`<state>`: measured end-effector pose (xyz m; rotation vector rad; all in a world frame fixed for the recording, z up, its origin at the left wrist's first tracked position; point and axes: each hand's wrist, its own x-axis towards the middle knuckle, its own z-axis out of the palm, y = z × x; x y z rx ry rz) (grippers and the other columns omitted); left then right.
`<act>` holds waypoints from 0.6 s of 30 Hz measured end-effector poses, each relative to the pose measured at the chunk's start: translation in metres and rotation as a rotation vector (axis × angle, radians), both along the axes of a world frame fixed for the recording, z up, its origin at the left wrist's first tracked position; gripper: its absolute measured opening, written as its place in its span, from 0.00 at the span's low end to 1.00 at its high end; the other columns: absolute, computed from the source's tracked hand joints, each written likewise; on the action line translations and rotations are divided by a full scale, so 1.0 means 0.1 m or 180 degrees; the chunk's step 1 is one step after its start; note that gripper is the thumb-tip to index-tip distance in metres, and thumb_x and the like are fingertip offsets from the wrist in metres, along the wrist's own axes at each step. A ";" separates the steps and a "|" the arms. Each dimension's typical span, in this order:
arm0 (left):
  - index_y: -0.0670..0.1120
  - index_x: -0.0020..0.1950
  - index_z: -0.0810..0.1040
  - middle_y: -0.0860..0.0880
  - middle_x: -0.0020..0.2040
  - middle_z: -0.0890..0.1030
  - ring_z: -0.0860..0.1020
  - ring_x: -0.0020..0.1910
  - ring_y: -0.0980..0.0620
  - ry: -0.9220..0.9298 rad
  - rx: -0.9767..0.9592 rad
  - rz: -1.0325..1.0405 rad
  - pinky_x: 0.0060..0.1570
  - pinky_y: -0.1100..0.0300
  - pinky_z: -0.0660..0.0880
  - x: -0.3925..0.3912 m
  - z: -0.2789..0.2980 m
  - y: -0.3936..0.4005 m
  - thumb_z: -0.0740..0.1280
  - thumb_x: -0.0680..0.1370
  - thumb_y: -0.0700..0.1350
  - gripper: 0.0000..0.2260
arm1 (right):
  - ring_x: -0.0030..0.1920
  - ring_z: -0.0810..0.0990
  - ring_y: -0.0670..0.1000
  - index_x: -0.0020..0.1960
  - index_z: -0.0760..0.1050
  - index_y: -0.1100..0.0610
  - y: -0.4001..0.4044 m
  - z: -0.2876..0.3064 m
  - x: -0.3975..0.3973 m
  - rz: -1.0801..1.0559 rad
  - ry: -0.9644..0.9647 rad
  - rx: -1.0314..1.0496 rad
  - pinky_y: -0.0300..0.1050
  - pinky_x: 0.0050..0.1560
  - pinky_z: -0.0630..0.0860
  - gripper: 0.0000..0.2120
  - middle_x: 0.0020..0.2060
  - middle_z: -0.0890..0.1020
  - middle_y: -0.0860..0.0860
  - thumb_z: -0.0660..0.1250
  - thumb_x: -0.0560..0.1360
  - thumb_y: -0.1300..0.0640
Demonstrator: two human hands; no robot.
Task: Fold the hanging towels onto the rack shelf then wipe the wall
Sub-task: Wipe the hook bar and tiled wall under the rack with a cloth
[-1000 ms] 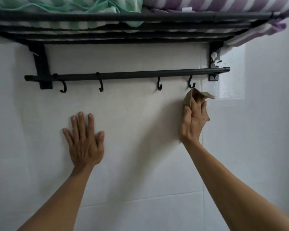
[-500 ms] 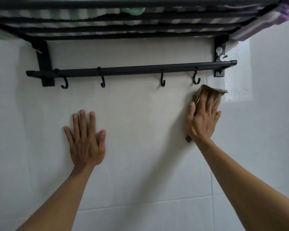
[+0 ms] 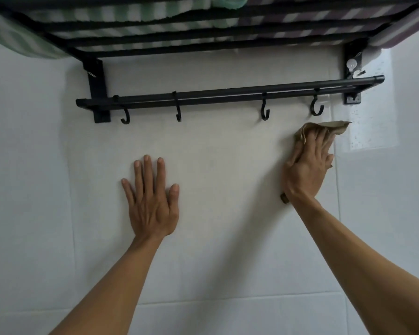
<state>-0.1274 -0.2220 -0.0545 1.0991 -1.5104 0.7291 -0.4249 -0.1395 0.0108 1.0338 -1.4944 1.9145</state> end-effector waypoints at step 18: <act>0.46 0.83 0.50 0.46 0.83 0.48 0.43 0.82 0.49 -0.0163 -0.0153 -0.0116 0.78 0.40 0.43 0.31 -0.03 -0.06 0.48 0.84 0.53 0.27 | 0.82 0.44 0.54 0.80 0.60 0.57 -0.39 0.04 1.68 0.0587 0.1128 0.0053 0.53 0.79 0.38 0.23 0.82 0.54 0.54 0.51 0.86 0.56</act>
